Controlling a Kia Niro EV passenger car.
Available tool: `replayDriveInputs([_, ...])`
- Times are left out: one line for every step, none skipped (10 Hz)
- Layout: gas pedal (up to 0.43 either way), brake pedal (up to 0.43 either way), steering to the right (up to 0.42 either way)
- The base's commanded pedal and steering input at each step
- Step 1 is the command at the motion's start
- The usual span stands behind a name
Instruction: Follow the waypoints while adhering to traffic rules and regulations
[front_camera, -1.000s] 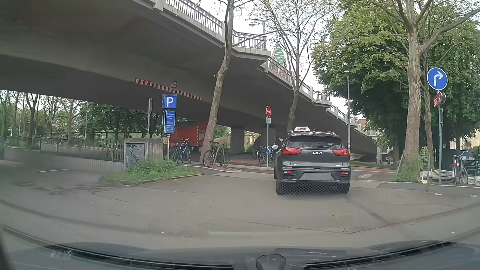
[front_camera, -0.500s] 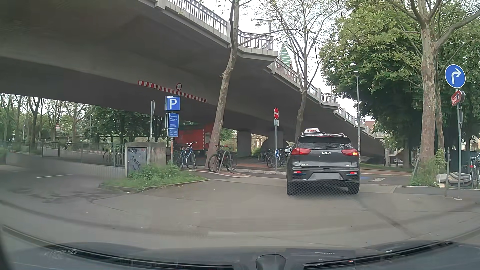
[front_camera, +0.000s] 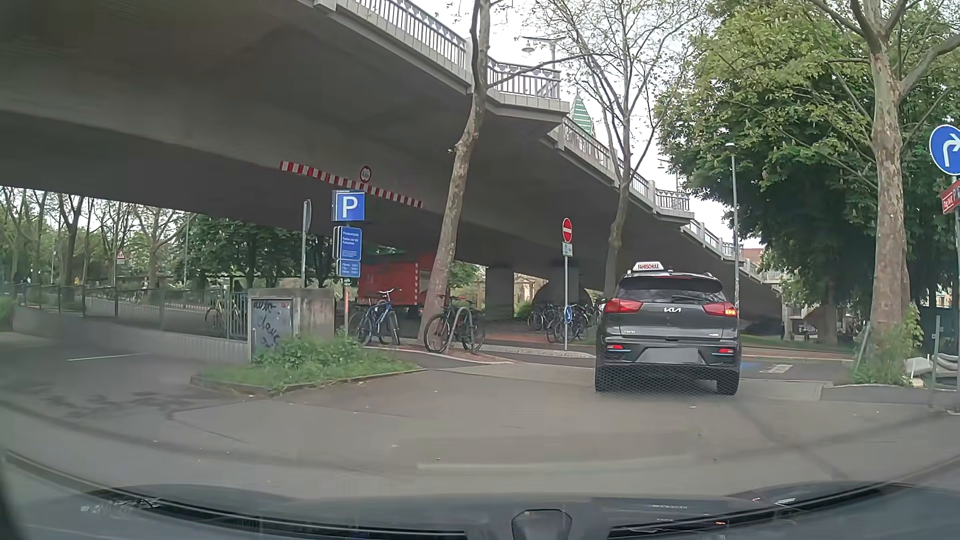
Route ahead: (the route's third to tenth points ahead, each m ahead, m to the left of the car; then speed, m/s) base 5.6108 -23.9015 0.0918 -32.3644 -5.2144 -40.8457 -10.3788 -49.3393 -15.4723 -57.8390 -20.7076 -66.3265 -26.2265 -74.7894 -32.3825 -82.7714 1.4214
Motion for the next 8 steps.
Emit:
replayDriveInputs([0.020, 0.000, -0.048])
replayDriveInputs([0.020, 0.000, -0.038])
replayDriveInputs([0.020, 0.000, -0.029])
replayDriveInputs([0.020, 0.000, -0.018])
replayDriveInputs([0.020, 0.000, -0.012])
replayDriveInputs([0.020, 0.000, -0.005])
replayDriveInputs([0.000, 0.000, 0.001])
replayDriveInputs([0.000, 0.000, 0.013])
